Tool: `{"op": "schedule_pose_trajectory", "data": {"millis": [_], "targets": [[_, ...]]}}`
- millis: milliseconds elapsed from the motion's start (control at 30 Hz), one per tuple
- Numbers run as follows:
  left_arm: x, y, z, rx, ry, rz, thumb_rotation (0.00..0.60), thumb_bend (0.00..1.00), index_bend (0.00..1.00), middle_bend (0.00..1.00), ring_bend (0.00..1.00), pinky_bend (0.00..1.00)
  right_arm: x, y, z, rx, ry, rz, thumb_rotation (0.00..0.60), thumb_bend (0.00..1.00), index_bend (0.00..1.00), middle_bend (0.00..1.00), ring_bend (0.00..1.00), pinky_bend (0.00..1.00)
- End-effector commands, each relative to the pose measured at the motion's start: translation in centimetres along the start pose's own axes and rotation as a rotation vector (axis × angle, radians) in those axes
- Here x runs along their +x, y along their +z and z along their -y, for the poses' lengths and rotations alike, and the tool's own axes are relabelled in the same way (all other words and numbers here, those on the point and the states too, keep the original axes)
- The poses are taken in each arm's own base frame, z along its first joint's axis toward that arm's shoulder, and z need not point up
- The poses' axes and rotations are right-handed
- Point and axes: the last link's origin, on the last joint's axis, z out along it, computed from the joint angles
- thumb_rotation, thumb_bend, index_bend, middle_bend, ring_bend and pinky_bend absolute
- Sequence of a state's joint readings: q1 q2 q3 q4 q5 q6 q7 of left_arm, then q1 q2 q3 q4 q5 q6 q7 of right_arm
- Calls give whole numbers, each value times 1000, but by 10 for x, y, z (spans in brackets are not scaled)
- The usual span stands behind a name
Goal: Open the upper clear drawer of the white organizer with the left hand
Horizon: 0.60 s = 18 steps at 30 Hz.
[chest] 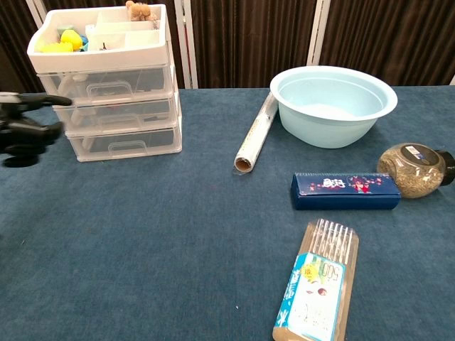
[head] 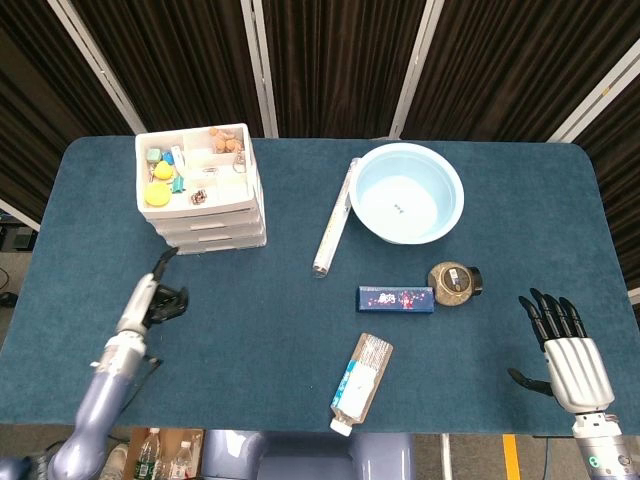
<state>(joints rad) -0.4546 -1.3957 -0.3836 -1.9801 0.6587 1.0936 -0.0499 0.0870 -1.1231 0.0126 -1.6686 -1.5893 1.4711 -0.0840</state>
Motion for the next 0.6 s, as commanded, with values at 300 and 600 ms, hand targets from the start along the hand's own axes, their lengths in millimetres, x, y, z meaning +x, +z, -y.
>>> {"op": "schedule_pose_trajectory", "data": {"millis": [300,600], "targets": [[-35,38,-24,-10,-108,51,600,631,44,1000,947,932,1,0,0,3,13,-2,600,70,0,0,0,0],[-38,46,-25,-15,-125,15,600,632,45,1000,948,932,2,0,0,4,21,-1,600,69,0,0,0,0]]}}
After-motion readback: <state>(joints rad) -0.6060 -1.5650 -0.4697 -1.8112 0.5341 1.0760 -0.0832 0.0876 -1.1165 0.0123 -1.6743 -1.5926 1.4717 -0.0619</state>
